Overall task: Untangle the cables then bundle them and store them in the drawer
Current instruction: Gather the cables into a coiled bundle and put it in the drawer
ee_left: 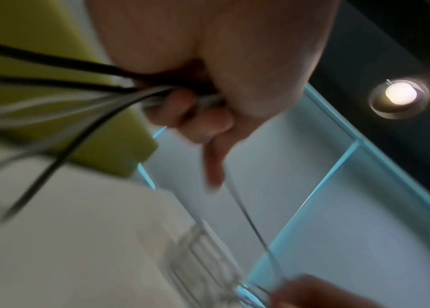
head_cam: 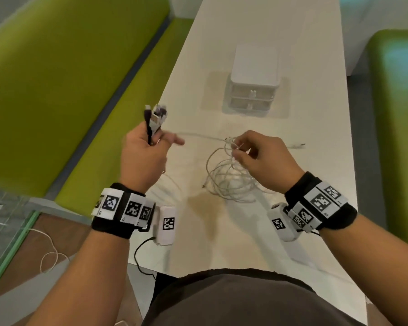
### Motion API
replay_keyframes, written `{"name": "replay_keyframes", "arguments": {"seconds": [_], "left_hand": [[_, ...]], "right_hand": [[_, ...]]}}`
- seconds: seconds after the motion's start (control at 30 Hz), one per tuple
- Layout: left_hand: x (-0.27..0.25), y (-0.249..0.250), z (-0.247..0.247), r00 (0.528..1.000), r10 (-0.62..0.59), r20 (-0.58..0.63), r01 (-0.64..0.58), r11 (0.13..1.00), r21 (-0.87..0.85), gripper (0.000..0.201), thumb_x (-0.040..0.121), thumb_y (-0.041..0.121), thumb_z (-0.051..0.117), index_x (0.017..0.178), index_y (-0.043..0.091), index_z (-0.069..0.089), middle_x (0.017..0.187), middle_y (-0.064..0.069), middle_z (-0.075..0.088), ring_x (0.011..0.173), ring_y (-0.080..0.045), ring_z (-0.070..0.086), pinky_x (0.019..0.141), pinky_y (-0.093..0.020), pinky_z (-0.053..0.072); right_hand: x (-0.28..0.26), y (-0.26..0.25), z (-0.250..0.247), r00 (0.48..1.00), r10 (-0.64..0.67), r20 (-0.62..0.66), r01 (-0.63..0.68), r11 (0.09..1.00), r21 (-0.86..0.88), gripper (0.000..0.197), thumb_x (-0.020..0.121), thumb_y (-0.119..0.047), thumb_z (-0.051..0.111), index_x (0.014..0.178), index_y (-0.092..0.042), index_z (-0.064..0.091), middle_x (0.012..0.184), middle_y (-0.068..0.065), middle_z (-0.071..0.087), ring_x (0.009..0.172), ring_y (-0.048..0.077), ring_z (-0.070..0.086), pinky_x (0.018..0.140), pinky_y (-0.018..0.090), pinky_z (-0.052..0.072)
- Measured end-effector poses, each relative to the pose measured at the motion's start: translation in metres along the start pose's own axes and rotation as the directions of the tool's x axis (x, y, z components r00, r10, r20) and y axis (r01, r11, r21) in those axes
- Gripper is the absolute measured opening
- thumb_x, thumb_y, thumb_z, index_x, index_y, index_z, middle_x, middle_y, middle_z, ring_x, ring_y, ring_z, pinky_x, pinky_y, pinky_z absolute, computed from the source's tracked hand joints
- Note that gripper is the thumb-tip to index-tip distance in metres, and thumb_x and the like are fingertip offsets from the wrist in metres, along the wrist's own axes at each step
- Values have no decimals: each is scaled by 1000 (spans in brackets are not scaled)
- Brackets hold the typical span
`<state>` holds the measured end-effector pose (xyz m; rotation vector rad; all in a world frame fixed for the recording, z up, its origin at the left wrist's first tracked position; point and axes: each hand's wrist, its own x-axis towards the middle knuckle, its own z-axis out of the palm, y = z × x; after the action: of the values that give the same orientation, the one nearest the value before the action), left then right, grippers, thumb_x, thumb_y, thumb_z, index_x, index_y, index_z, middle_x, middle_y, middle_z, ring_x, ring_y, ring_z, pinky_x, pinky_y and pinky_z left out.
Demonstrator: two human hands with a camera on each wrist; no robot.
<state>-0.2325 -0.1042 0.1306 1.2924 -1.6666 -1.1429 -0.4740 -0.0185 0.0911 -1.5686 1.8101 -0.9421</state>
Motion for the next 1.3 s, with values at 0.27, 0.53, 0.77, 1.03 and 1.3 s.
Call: {"name": "replay_keyframes", "arguments": {"seconds": [0.27, 0.53, 0.77, 1.03, 1.3], "left_hand": [[-3, -12, 9, 986, 79, 144, -151, 775, 614, 15, 94, 20, 63, 95, 16, 49, 92, 3, 53, 67, -5, 56, 62, -27, 40], [-16, 9, 55, 831, 89, 549, -399, 782, 478, 23, 98, 21, 60, 118, 12, 54, 79, 8, 60, 80, -24, 63, 69, -40, 49], [-9, 13, 40, 915, 90, 392, -229, 918, 323, 41, 95, 12, 68, 73, 39, 46, 74, -16, 67, 57, 3, 61, 58, -7, 39], [1, 9, 41, 966, 103, 236, -186, 913, 364, 20, 96, 18, 63, 80, 16, 50, 64, -5, 61, 60, 0, 68, 58, -17, 48], [7, 10, 10, 977, 131, 167, -176, 940, 293, 41, 96, 1, 55, 80, 38, 48, 81, -4, 74, 62, -2, 67, 56, -15, 49]], "right_hand": [[-1, 6, 2, 997, 52, 52, -42, 984, -171, 26, 100, -38, 60, 89, -23, 78, 71, -8, 71, 70, 12, 65, 70, 35, 53], [-6, -9, -1, 963, -190, 190, 209, 974, -85, 6, 96, -31, 67, 96, -37, 65, 68, -12, 63, 64, 8, 58, 61, 24, 43], [-6, 9, -17, 949, -314, 34, 309, 901, -306, 10, 84, -39, 80, 84, -33, 74, 95, -19, 69, 111, 19, 50, 89, 41, 31], [-19, -7, 0, 876, -358, 323, 460, 820, -339, 14, 78, -25, 60, 70, -29, 71, 72, -16, 66, 80, 12, 49, 75, 38, 42], [-16, 33, -26, 991, 93, 99, -44, 909, -415, 32, 84, -34, 77, 114, -40, 68, 81, -14, 65, 79, 11, 58, 75, 35, 49]]}}
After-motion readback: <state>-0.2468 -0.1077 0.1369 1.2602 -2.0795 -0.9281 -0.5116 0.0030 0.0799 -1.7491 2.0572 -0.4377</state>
